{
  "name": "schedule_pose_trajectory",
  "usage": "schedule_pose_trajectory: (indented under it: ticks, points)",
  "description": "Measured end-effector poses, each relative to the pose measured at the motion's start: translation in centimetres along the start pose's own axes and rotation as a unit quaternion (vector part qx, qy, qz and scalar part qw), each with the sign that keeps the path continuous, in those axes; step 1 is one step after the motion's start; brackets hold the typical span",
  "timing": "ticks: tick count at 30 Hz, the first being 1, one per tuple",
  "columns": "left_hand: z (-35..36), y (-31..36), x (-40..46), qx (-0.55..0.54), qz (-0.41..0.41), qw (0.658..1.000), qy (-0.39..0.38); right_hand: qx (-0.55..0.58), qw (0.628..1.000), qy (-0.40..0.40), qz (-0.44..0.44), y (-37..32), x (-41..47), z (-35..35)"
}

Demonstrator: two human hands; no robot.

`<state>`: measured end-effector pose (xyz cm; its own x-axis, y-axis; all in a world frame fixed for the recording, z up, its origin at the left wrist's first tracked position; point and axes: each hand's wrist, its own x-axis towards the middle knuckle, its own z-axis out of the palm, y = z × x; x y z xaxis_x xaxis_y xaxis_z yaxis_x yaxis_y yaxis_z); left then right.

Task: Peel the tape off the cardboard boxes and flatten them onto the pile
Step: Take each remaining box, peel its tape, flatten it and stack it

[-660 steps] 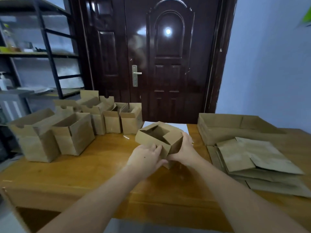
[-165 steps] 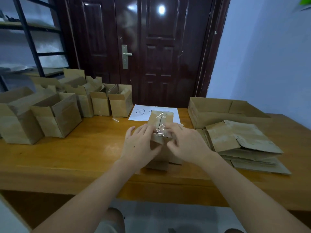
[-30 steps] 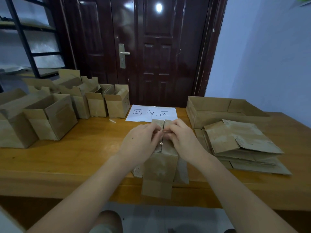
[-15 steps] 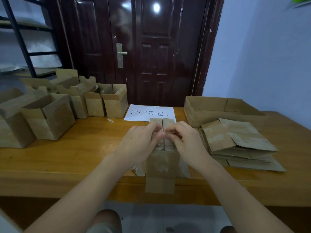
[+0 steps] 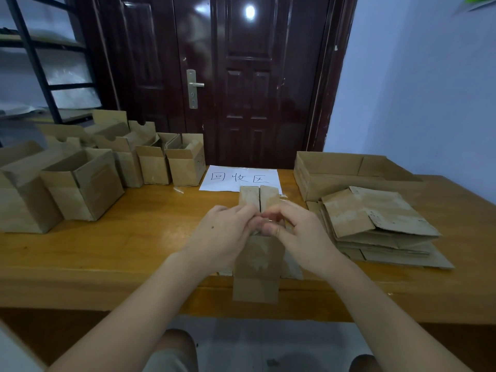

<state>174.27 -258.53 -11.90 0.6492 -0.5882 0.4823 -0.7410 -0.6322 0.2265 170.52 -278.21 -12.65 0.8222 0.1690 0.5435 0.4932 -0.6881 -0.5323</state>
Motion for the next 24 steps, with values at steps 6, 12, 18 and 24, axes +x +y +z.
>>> schedule_pose_trajectory:
  ticks: [6, 12, 18, 24]
  points:
    - [-0.7, -0.2, -0.7, -0.042, -0.021, 0.996, -0.077, 0.036, 0.998, 0.027, 0.034, -0.6, -1.5, 0.5]
    - [0.0, -0.5, -1.4, -0.007, 0.026, 0.997, -0.073, -0.076, 0.996, 0.029, -0.039, -0.2, -2.8, 1.0]
    - [0.4, 0.0, -2.1, 0.009, 0.039, 0.998, -0.047, -0.082, 0.995, 0.037, -0.04, -0.4, -3.2, 1.3]
    - [1.8, 0.8, -3.6, 0.028, 0.052, 0.993, 0.1, -0.027, 0.999, -0.012, -0.012, -0.6, -3.3, 0.7]
